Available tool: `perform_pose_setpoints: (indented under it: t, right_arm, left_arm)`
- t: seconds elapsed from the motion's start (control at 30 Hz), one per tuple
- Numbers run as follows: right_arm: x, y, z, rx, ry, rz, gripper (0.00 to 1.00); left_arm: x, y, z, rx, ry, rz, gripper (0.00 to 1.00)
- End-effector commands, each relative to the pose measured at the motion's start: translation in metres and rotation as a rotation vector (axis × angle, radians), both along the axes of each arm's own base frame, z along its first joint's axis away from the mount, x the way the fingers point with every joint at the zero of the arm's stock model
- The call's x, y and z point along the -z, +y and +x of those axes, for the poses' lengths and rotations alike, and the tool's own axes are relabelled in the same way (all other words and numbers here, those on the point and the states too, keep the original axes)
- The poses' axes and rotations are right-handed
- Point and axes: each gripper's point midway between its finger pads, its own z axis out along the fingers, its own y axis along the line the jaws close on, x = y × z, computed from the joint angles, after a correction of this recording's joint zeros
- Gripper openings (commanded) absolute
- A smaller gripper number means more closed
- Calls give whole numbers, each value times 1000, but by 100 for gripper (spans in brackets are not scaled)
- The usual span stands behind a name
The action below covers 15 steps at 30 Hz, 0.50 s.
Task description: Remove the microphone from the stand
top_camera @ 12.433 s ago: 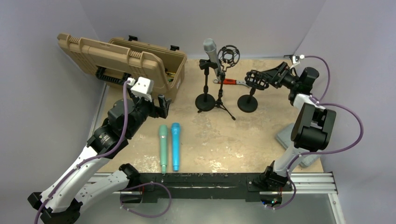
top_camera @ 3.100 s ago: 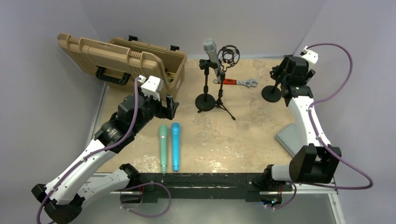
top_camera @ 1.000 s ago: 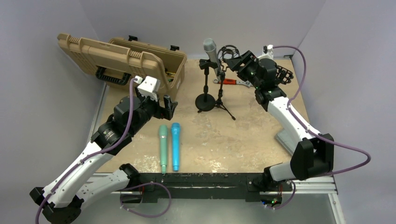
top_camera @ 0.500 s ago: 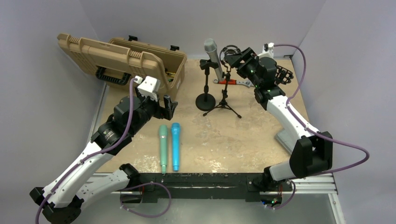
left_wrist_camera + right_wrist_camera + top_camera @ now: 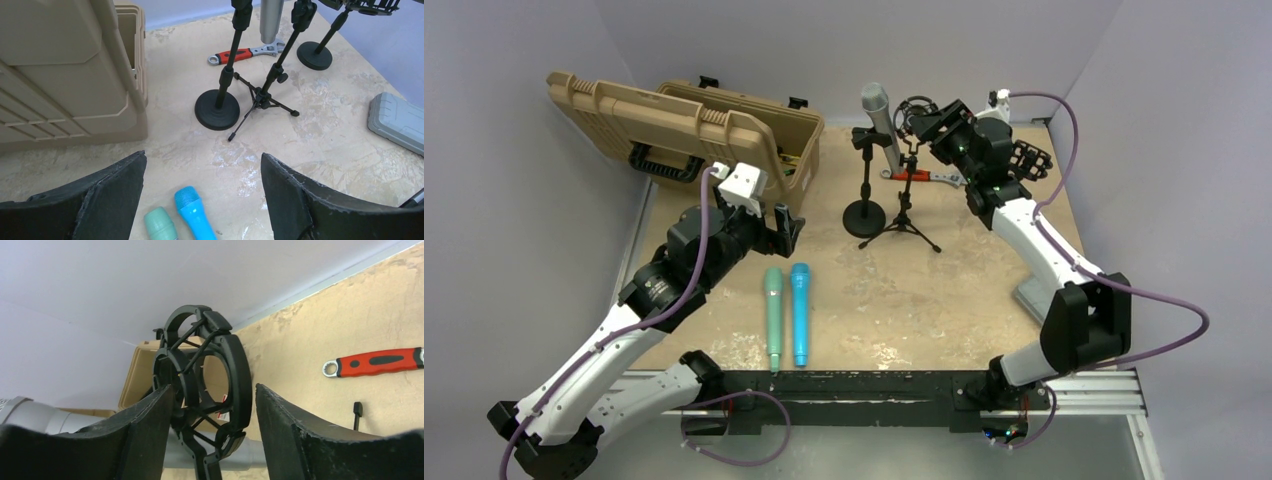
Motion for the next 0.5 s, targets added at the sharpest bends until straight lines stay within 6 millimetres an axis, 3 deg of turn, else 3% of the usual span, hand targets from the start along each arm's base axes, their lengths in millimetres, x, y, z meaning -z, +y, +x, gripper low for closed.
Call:
perform_pose_setpoints:
  t: [0.0, 0.13, 0.33, 0.47]
  right_arm:
    - [-16, -16, 8, 75, -27, -24, 52]
    - [-24, -22, -2, 85, -48, -23, 38]
    - [-45, -36, -21, 95, -89, -43, 26]
    - [-42, -42, -33, 79, -66, -58, 23]
  left_arm:
    - [-23, -2, -2, 8, -39, -45, 82]
    - [-23, -2, -1, 7, -40, -44, 82]
    - [-23, -2, -1, 7, -37, -44, 82]
    - [-23, -3, -1, 9, -37, -44, 82]
